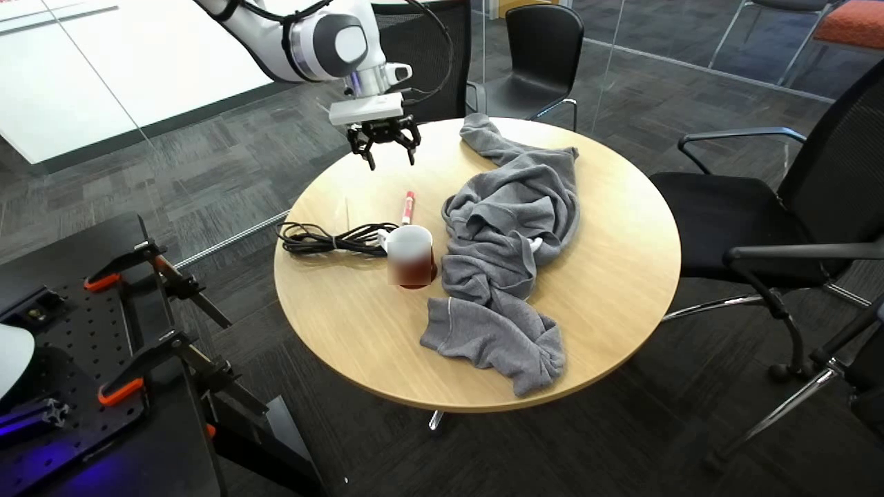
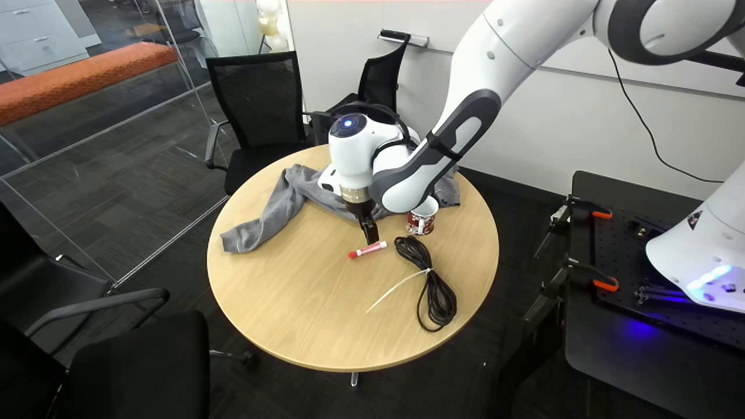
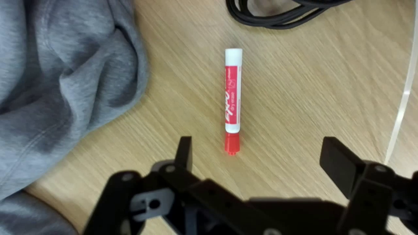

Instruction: Move the marker to the right

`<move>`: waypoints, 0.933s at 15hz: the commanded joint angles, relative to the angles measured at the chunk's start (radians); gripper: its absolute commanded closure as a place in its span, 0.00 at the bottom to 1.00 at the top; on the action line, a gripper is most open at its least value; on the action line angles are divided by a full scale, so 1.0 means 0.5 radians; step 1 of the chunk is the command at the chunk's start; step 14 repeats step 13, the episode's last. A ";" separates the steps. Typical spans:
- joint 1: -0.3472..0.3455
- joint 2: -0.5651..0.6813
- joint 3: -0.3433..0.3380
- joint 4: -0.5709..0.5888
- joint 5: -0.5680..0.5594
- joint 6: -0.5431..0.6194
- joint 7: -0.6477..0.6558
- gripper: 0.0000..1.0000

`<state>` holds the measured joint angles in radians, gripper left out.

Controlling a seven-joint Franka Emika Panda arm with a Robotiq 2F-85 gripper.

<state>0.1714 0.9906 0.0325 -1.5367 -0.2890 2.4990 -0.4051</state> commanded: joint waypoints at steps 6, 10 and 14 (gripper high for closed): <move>0.005 -0.282 -0.006 -0.382 -0.152 0.168 0.172 0.00; 0.004 -0.251 -0.007 -0.361 -0.151 0.168 0.172 0.00; 0.004 -0.251 -0.006 -0.358 -0.151 0.168 0.171 0.00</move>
